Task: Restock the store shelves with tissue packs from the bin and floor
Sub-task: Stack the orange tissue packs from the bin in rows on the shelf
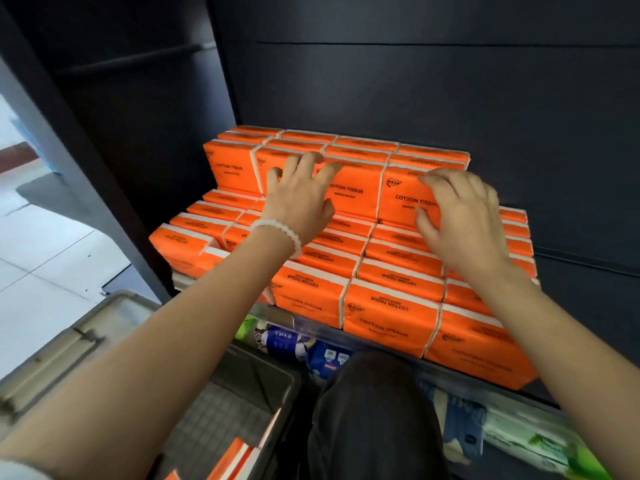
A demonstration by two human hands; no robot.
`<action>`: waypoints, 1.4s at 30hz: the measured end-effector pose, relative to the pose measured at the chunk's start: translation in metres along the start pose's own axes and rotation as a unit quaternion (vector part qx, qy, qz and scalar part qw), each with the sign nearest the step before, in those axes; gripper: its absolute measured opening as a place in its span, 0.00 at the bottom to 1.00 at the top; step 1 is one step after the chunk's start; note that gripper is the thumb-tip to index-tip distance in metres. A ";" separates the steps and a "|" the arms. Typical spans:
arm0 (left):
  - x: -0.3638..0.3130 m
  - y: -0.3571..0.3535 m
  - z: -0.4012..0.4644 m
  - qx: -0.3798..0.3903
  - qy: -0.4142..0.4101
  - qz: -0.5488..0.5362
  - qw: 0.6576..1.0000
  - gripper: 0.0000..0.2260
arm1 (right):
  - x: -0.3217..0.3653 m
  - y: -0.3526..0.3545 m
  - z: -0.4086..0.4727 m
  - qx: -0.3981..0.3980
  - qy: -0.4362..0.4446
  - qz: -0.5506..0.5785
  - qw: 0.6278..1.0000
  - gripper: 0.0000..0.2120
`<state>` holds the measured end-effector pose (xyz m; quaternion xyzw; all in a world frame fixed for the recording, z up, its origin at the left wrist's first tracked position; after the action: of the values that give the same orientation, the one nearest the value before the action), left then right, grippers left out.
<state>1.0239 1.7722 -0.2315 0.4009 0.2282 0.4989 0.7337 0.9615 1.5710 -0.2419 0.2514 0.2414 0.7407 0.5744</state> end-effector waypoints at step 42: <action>0.183 -0.168 -0.508 0.465 0.621 -0.189 0.602 0.26 | 0.316 -0.295 -0.308 0.755 -0.034 0.080 0.650 0.33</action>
<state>0.8155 2.0931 -0.6485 0.2296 0.9007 0.3045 0.2083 0.9095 1.9229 -0.6356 0.6416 0.6767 0.3361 0.1322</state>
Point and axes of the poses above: each hand's wrist, its own z-axis towards the middle knuckle, its own y-axis out of the back of the hand, x = y × z, the point moved 4 cm from there along z, towards the middle knuckle, and after that the axes turned 6 degrees about -x, right-handed, at the moved point
